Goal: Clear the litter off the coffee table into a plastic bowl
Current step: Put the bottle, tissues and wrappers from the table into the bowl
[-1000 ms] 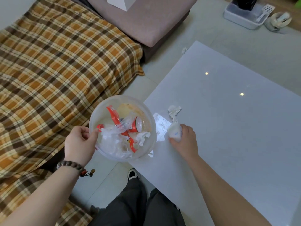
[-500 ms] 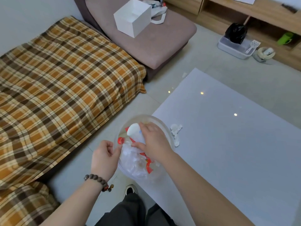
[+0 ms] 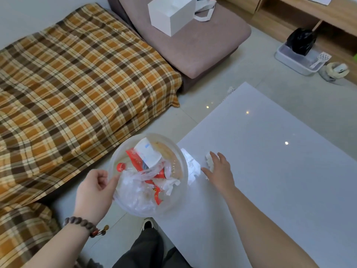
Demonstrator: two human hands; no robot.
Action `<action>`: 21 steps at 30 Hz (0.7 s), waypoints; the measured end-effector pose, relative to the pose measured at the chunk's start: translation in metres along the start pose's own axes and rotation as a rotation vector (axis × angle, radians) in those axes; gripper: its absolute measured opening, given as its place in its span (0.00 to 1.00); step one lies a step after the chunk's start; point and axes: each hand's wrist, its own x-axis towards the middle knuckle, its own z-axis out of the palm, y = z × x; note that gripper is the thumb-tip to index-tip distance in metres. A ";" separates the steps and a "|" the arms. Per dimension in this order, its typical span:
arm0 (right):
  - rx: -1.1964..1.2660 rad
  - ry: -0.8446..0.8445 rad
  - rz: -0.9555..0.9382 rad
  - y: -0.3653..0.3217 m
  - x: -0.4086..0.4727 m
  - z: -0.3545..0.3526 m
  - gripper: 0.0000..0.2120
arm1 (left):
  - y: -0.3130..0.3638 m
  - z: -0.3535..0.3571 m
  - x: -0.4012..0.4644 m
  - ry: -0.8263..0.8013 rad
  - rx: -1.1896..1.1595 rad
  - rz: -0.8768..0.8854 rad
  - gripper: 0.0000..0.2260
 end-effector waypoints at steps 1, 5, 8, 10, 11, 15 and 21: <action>-0.056 -0.053 0.014 0.010 0.008 0.009 0.34 | -0.004 -0.001 0.000 0.023 -0.005 -0.005 0.08; -0.172 -0.155 0.045 0.026 0.034 0.041 0.31 | -0.020 -0.003 0.002 0.081 -0.046 -0.031 0.07; -0.249 -0.097 0.061 0.027 0.044 0.056 0.21 | -0.033 -0.001 0.006 0.085 -0.079 -0.063 0.07; -0.289 -0.022 0.047 0.027 0.046 0.060 0.15 | -0.039 0.000 0.007 0.102 -0.094 -0.078 0.07; -0.242 -0.003 0.047 0.025 0.047 0.061 0.13 | -0.040 0.000 0.007 0.113 -0.092 -0.081 0.07; 0.040 -0.003 0.073 0.001 0.035 0.048 0.14 | -0.037 -0.002 0.005 0.130 -0.088 -0.095 0.07; 0.303 0.234 -0.108 -0.076 -0.017 0.002 0.16 | -0.026 -0.010 -0.002 0.092 -0.119 -0.116 0.09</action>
